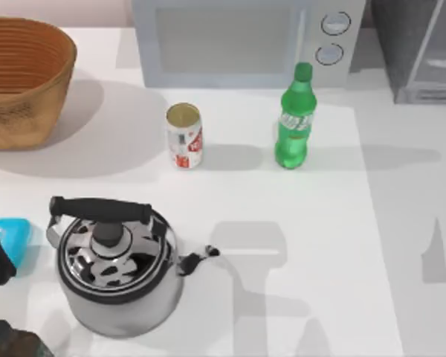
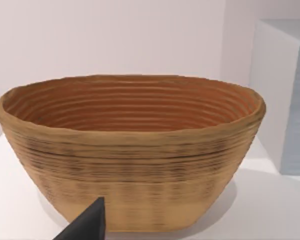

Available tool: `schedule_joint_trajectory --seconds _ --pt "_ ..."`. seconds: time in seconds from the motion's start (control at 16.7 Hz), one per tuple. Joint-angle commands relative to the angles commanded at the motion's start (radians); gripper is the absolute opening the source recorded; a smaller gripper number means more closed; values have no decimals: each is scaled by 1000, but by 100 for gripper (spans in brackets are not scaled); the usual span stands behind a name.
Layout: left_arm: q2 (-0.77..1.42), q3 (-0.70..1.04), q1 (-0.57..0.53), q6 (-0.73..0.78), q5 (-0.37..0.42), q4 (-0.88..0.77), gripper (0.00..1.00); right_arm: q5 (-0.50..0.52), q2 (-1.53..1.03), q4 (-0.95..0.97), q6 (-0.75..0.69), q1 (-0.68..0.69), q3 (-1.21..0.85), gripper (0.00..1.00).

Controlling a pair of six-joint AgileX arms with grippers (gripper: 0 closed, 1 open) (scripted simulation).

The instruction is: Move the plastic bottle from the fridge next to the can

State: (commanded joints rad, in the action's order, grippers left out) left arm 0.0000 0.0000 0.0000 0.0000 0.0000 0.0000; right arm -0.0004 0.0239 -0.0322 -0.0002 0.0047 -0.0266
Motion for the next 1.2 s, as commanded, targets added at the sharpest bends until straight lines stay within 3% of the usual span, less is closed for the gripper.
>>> schedule_joint_trajectory --seconds 0.3,0.96,1.2 --pt "0 0 0 0 0 0 100 -3 164 -264 -5 2 -135 100" --pt "0 0 0 0 0 0 100 0 656 -1209 -11 -7 -539 100" --pt "0 0 0 0 0 0 100 0 759 -1400 -11 -8 -623 100"
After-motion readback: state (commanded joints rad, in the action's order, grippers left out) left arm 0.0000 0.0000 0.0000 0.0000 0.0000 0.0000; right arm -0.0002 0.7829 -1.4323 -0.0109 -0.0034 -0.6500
